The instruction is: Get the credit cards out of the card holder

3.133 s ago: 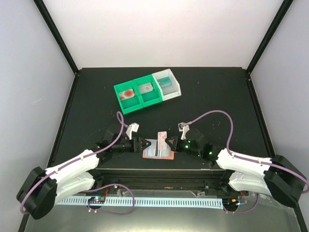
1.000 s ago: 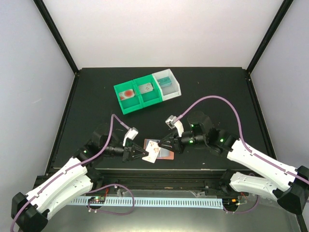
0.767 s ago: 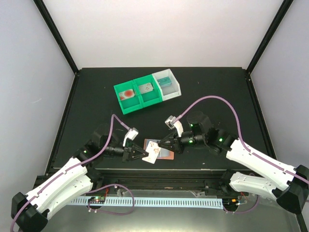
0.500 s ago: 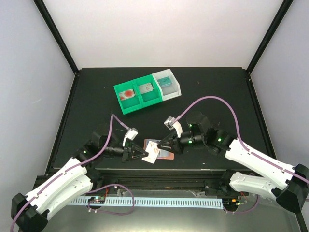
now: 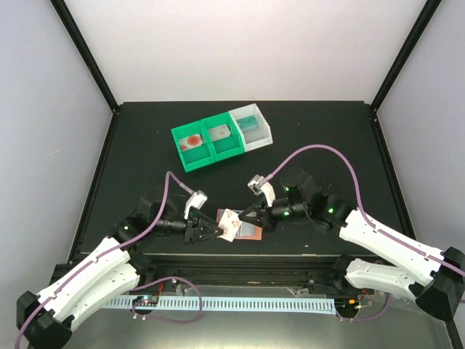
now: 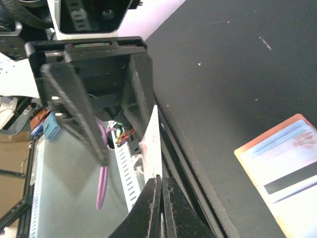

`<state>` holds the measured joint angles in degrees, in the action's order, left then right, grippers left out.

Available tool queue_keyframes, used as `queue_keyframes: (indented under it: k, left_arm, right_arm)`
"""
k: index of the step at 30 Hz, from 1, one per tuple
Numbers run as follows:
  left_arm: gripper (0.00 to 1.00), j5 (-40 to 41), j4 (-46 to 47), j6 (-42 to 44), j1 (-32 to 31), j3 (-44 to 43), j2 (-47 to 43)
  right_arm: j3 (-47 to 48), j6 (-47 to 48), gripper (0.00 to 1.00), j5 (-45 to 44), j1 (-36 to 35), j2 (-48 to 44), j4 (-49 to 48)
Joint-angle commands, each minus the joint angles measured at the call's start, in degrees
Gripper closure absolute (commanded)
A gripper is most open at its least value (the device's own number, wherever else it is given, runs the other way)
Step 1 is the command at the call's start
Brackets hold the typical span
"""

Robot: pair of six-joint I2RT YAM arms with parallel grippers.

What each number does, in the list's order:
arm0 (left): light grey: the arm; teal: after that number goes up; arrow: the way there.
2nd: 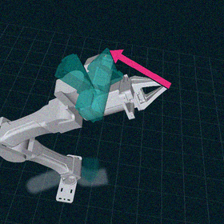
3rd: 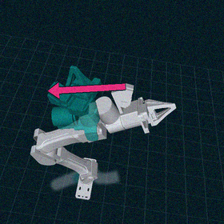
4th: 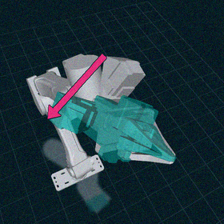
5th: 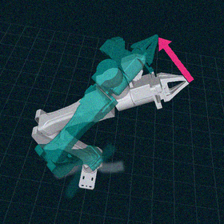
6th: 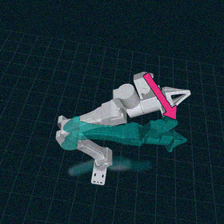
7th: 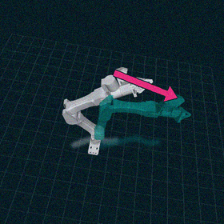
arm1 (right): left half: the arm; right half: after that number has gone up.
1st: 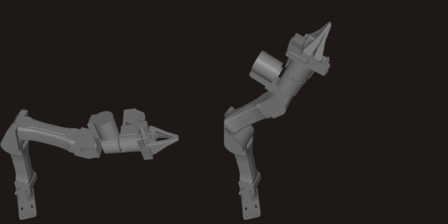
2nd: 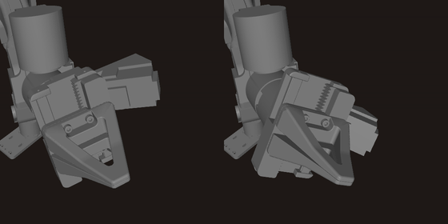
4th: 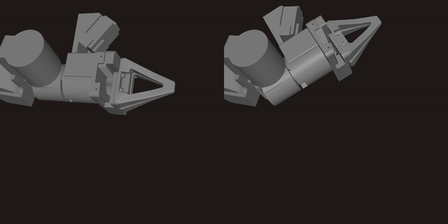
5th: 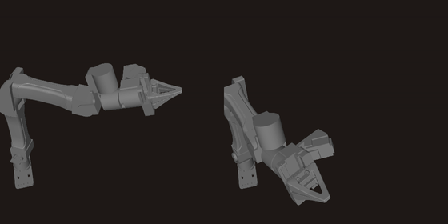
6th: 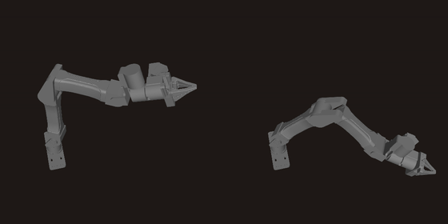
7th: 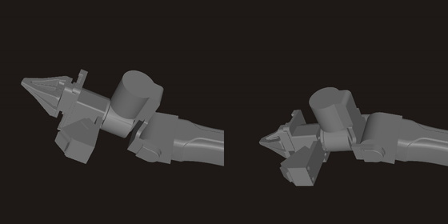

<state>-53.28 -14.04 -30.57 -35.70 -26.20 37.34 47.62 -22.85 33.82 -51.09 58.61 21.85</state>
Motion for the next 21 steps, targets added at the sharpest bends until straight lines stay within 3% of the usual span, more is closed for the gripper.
queue_keyframes:
  k: [1,8,9,15,21]
  left_arm:
    - [0.42,8.5,-7.0,1.6,-0.2,-5.2,-1.4]
    - [0.03,25.7,-17.4,3.2,-0.2,-10.0,-3.4]
    - [0.01,27.9,-18.1,3.1,-0.2,-10.2,-3.8]
    - [0.01,36.9,-19.6,1.3,-0.2,-10.3,-4.0]
    - [0.01,53.1,-18.4,-2.5,-0.1,-11.1,4.3]
  right_arm:
    - [-0.8,-0.9,0.99,-5.5,0.3,-1.9,-1.9]
    - [-0.6,-3.4,0.99,-16.4,4.1,-3.2,-3.1]
    - [-0.8,-4.1,0.99,-18.2,4.9,-3.2,-3.8]
    - [-0.3,-7.7,0.99,-24.1,10.6,-0.2,-11.7]
    - [4.7,-9.0,0.99,-26.1,14.5,8.6,-16.6]
